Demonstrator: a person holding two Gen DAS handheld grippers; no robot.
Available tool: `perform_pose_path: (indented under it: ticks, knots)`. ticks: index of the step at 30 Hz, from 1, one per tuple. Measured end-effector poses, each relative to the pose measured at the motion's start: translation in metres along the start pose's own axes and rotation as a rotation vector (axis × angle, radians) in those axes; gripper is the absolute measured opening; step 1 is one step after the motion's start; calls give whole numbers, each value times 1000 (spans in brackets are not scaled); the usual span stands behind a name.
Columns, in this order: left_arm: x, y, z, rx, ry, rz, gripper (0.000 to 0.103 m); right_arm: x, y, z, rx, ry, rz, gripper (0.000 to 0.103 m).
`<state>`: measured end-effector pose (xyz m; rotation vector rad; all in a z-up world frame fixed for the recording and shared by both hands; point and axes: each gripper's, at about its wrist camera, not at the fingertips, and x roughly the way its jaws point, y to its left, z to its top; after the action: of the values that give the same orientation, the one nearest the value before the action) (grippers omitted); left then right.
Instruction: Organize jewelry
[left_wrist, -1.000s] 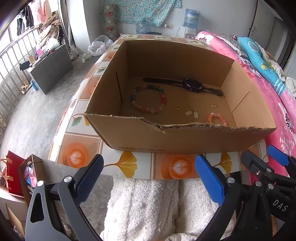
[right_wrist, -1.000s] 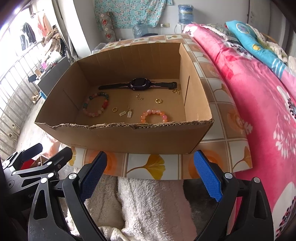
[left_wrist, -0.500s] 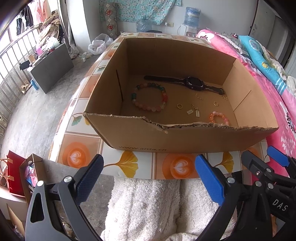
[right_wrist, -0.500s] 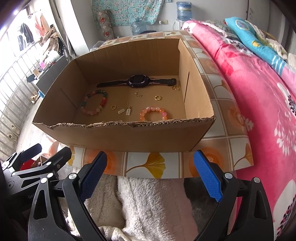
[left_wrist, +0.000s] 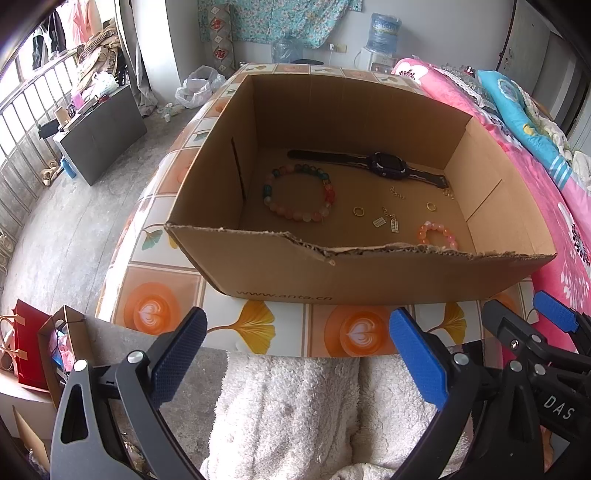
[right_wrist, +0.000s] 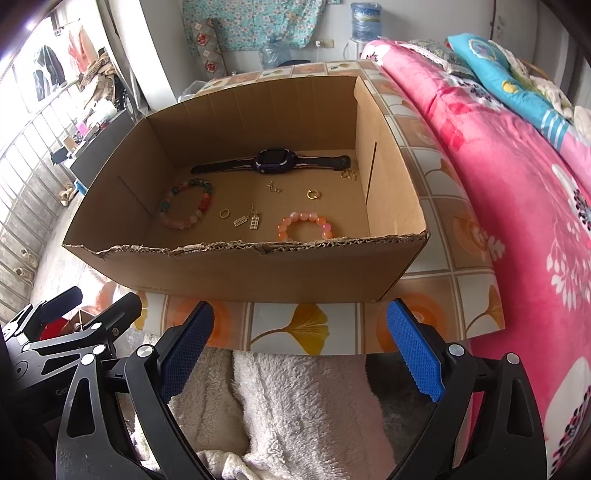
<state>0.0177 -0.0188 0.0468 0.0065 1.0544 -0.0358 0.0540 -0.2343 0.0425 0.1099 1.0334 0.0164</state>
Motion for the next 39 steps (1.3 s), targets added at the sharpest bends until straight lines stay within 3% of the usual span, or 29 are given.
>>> perform_pose_path:
  ticks: [39]
  knots:
    - [4, 0, 1, -1, 16, -6, 97, 1, 0, -2, 17, 14, -10, 90]
